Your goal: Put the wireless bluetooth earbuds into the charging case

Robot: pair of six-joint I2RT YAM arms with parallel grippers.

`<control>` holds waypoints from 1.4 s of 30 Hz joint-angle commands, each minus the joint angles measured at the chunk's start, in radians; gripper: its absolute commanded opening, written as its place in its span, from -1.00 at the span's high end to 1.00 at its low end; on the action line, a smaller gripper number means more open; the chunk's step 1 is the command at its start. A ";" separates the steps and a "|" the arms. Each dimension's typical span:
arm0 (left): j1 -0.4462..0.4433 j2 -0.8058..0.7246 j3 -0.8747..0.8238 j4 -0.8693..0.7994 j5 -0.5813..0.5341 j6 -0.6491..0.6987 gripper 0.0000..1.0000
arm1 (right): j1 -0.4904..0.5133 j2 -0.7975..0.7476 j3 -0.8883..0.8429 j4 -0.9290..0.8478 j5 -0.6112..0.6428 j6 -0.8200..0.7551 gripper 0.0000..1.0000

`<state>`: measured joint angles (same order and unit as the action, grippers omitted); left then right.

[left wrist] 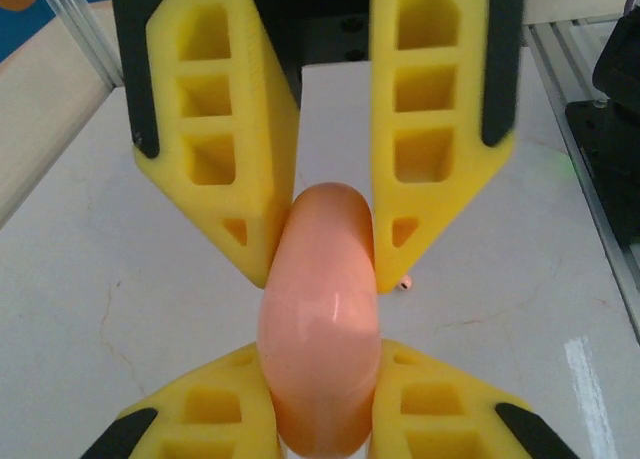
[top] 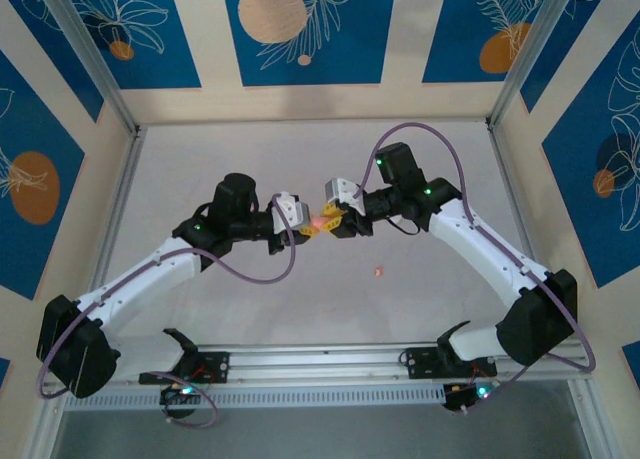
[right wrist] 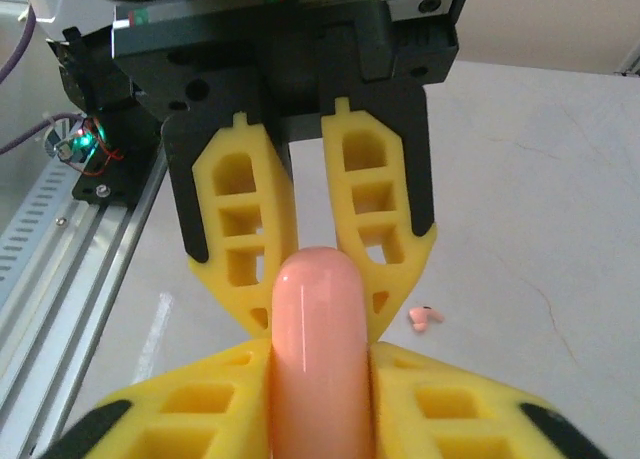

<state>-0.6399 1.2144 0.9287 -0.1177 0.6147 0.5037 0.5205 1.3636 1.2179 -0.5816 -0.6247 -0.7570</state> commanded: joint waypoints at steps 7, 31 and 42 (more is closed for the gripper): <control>-0.011 -0.015 0.029 0.050 0.015 -0.028 0.59 | 0.000 0.013 0.047 -0.080 -0.019 -0.064 0.73; -0.010 0.019 0.026 0.076 0.136 -0.078 0.24 | -0.031 -0.053 -0.009 -0.021 -0.145 -0.111 0.77; -0.010 0.010 0.024 0.088 0.149 -0.086 0.54 | -0.040 -0.050 -0.015 -0.023 -0.144 -0.100 0.61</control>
<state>-0.6437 1.2327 0.9287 -0.0467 0.7216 0.4210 0.4862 1.3308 1.2205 -0.6067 -0.7376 -0.8635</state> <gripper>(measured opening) 0.237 0.215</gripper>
